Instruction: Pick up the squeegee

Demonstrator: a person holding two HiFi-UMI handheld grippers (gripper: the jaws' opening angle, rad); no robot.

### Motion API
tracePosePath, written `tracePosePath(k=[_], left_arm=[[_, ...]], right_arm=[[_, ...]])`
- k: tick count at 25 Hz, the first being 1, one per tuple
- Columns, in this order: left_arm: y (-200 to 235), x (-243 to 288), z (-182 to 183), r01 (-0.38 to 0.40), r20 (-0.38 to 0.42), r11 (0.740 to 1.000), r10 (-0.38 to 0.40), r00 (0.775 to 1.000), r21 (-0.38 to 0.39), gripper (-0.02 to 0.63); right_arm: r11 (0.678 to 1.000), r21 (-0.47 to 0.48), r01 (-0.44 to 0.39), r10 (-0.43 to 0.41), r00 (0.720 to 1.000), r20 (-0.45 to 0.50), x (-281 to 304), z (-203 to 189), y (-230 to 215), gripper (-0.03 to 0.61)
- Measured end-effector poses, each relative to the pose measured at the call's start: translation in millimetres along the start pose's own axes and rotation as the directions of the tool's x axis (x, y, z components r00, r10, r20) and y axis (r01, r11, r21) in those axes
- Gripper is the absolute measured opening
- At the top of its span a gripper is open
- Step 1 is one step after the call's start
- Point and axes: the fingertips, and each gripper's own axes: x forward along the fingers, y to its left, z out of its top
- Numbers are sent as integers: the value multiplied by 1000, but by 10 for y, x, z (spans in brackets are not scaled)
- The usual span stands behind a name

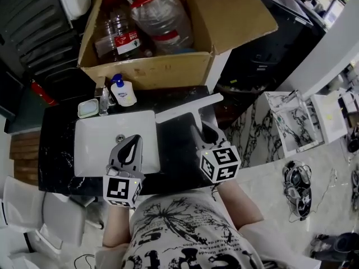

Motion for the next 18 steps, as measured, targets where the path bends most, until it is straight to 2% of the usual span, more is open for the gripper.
tracePosePath(k=[8,13,18], left_arm=[[-67,-2,205,-14,30,1000,13,999,7,12],[-127,-16,311,-5,56,1000,4,998,11,12],[-175,-40,399,-11,70,1000,10,998,21,12]], right_arm=[[997,-80,11,4,982,189,-336,430,148,71],[991,-133,21,13,969,247,-457,537,197,71],[988,-147,46,-3,959,284,-545,562,179,71]])
